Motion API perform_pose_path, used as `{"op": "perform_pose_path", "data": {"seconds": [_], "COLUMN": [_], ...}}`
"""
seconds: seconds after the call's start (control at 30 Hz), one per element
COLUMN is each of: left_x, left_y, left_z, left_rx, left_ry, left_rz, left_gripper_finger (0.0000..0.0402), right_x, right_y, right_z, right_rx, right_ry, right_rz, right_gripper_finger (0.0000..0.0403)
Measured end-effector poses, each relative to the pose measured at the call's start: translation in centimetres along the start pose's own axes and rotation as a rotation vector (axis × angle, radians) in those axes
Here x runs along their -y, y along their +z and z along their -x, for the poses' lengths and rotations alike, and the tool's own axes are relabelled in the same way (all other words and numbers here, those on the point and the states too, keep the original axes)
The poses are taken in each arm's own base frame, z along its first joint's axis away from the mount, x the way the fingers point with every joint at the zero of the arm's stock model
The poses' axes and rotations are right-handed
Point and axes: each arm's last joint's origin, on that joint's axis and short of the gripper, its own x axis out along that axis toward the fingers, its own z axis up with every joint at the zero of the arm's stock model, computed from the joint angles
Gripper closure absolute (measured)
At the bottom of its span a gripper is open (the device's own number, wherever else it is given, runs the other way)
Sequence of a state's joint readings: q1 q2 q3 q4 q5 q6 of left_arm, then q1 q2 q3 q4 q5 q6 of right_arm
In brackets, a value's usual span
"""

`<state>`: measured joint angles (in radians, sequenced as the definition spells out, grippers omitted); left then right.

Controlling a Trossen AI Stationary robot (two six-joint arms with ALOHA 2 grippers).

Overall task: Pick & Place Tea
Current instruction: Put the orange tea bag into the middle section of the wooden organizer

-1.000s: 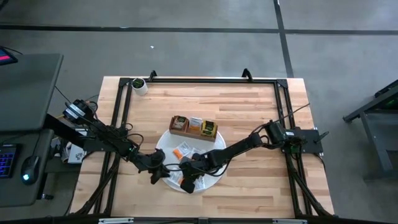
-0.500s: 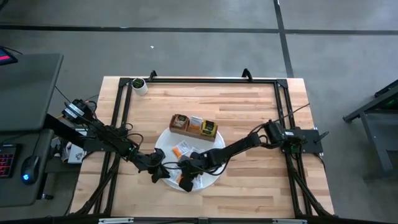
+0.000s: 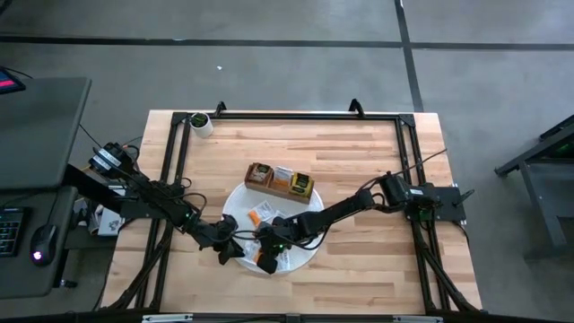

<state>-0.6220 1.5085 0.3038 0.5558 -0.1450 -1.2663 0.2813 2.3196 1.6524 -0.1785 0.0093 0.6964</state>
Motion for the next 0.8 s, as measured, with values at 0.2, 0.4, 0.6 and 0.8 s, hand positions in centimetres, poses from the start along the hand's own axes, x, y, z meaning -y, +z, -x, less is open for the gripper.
{"op": "perform_pose_path", "data": {"seconds": [0.2,0.4,0.6,0.8], "left_x": [-0.28,-0.49,-0.76,-0.40], "left_y": [-0.02,-0.09,-0.20,-0.20], "left_z": [0.00,0.00,0.02,-0.19], "left_rx": [0.012,0.003,-0.016,-0.066], "left_ry": [0.034,0.059,0.086,0.133], "left_rz": [-0.011,-0.019,-0.025,-0.019], "left_gripper_finger": [0.0266,0.0266,0.0266,0.0266], "right_x": [-0.16,-0.05,-0.05,-0.16], "right_y": [-0.29,-0.45,-0.62,-0.75], "right_z": [0.01,0.11,0.17,0.19], "right_rx": [-0.014,-0.037,-0.047,-0.041], "right_ry": [-0.004,-0.023,-0.037,-0.050], "right_rz": [0.000,-0.034,-0.065,-0.077], "right_gripper_finger": [0.0403,0.0403,0.0403,0.0403]}}
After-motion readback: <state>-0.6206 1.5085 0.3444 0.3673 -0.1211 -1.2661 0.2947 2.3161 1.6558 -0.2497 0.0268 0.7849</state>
